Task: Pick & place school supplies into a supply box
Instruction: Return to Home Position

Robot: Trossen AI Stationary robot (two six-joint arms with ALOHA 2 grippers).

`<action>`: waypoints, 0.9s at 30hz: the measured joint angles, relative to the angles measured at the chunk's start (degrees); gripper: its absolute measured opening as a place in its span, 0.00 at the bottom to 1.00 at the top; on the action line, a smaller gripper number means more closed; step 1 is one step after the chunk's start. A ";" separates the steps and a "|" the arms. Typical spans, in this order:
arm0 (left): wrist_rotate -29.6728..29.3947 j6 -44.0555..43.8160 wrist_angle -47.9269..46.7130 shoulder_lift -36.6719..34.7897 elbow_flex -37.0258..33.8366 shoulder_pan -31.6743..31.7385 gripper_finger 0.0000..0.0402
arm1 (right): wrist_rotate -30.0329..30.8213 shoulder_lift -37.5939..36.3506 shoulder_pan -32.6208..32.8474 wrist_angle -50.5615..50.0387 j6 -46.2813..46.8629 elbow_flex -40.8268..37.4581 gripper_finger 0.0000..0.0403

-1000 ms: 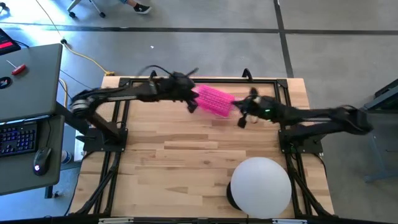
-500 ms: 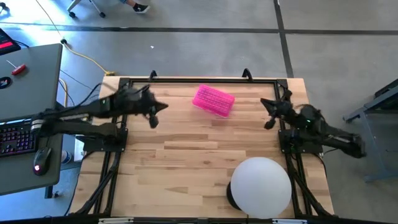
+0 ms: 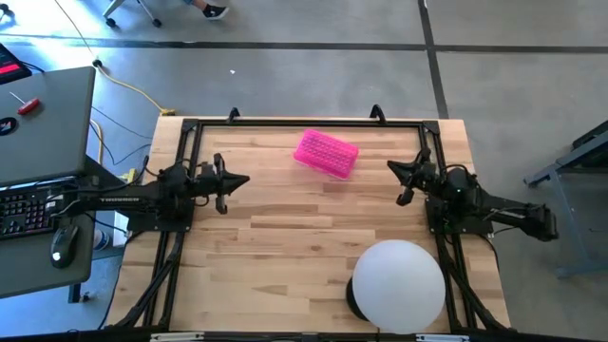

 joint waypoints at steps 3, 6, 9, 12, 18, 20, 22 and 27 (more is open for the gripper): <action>-0.25 0.05 -1.49 0.02 0.04 0.00 0.05 | 0.21 -0.04 0.00 -0.57 -1.56 0.00 0.00; 0.09 0.11 -2.68 0.06 0.00 0.00 0.05 | 0.16 -0.03 0.00 -1.06 -1.40 -0.01 0.00; 1.00 -2.00 -4.22 0.06 0.00 0.00 0.09 | 0.01 -0.03 0.00 -1.82 -0.93 -0.02 0.00; 0.92 -3.59 -7.42 0.06 0.00 0.00 0.13 | -0.01 -0.03 0.00 -1.83 -1.20 -0.02 0.00; 0.35 -4.21 -15.95 0.06 0.00 0.00 0.19 | -0.01 -0.03 0.00 -1.83 -1.27 -0.02 0.00; 0.34 -4.21 -18.92 0.06 0.00 0.00 0.20 | -0.01 -0.03 0.00 -1.83 -1.29 -0.02 0.00; 0.32 -4.22 -21.87 0.06 0.00 0.00 0.20 | -0.01 -0.03 0.00 -1.83 -1.29 -0.02 0.00; 0.30 -4.23 -27.61 0.06 0.00 0.00 0.19 | -0.01 -0.03 0.00 -1.83 -1.32 -0.04 0.00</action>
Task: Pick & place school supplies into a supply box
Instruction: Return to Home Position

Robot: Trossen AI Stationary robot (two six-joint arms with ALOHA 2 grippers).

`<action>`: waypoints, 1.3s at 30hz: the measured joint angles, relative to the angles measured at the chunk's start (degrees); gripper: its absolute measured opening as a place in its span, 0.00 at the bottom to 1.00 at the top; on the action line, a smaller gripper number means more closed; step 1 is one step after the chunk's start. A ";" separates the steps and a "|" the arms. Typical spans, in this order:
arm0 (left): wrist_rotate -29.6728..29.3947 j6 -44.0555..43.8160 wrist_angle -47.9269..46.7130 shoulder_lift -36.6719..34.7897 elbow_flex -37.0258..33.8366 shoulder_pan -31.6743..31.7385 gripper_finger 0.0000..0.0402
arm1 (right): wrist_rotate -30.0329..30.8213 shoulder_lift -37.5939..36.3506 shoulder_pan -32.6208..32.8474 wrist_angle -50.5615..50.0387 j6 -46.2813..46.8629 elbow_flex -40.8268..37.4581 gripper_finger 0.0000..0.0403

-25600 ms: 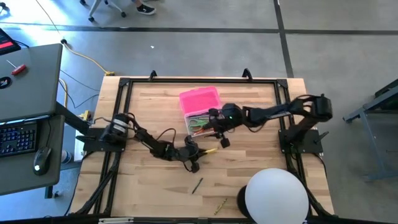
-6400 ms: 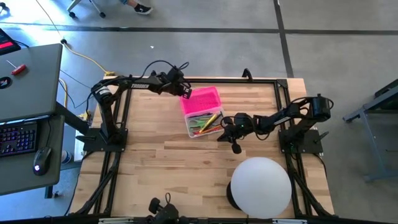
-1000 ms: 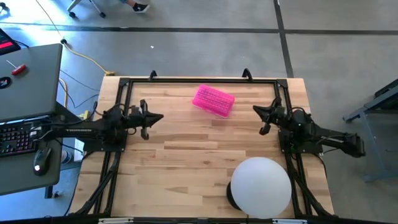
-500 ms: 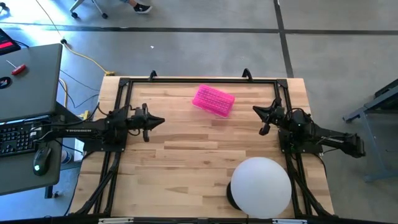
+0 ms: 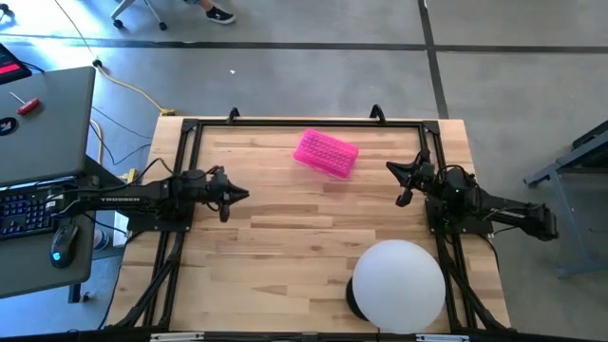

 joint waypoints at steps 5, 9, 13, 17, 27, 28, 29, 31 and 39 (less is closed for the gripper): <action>-0.02 0.00 -2.77 0.02 0.00 0.00 0.18 | 0.00 0.00 0.00 0.00 0.00 0.00 0.00; -0.17 0.00 -3.04 -0.05 0.09 -0.40 0.18 | 0.00 0.00 0.00 0.00 0.01 0.00 0.00; -0.42 -0.01 -3.80 -3.11 0.09 -0.35 0.18 | -0.01 0.00 0.00 0.02 0.00 0.00 0.00; -2.18 -0.02 -5.36 -8.20 0.09 -0.90 0.18 | -0.02 0.00 0.00 -0.09 0.00 0.00 0.00; -2.36 -0.02 -5.51 -24.49 0.09 -1.16 0.18 | -0.02 0.01 0.00 -0.02 0.00 -0.02 0.00; -2.35 -0.02 -5.52 -25.96 0.09 -1.16 0.18 | -0.02 0.02 0.00 -0.02 0.00 -0.02 0.00; -2.34 0.00 -5.45 -27.29 0.09 -1.16 0.18 | -0.02 0.02 0.00 -0.02 0.00 -0.02 0.00; -2.36 0.00 -3.85 -27.12 0.11 -1.16 0.18 | -0.02 0.02 0.00 -0.02 0.00 -0.02 0.00; -2.75 0.02 -4.48 -26.97 0.00 -5.13 0.18 | -0.02 0.01 0.00 0.00 0.00 -0.02 0.00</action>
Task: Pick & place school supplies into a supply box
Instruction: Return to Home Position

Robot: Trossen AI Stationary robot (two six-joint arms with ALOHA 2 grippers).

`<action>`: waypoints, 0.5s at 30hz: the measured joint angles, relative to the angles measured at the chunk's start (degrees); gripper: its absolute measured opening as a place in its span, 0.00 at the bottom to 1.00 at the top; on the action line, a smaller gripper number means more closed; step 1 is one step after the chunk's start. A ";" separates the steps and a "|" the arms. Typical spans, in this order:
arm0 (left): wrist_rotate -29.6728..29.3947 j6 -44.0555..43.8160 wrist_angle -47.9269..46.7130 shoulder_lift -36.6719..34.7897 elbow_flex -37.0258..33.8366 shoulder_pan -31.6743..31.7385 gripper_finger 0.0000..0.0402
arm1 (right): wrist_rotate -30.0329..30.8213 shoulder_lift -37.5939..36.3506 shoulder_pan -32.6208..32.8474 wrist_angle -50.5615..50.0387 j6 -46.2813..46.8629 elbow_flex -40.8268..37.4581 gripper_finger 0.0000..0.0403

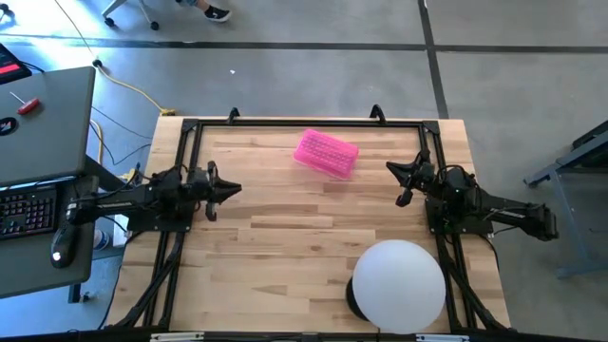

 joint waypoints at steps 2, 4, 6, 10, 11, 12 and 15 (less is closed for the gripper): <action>0.14 1.21 -0.90 -0.09 0.03 -1.46 0.18 | -0.02 0.01 0.00 -0.02 0.00 0.00 0.00; 1.55 1.55 -1.17 -0.06 0.07 -2.58 0.18 | 0.00 0.01 0.00 -0.02 0.00 -0.01 0.00; 2.67 1.52 -1.09 -0.04 0.07 -3.22 0.18 | 0.00 0.01 0.00 0.00 0.00 -0.02 0.00; 2.87 1.31 -1.14 -0.04 0.07 -3.11 0.18 | 0.00 0.01 0.00 0.00 0.00 -0.02 0.00; 2.82 1.31 -1.16 -0.04 0.07 -3.11 0.18 | 0.00 0.01 0.00 -0.02 0.00 -0.02 0.00; 2.67 1.31 -1.18 -0.04 0.09 -3.11 0.18 | 0.00 0.01 0.00 -0.01 0.00 -0.02 0.00; 2.11 1.31 -1.33 -0.04 0.09 -3.11 0.18 | 0.00 0.01 0.00 0.00 0.00 -0.02 0.00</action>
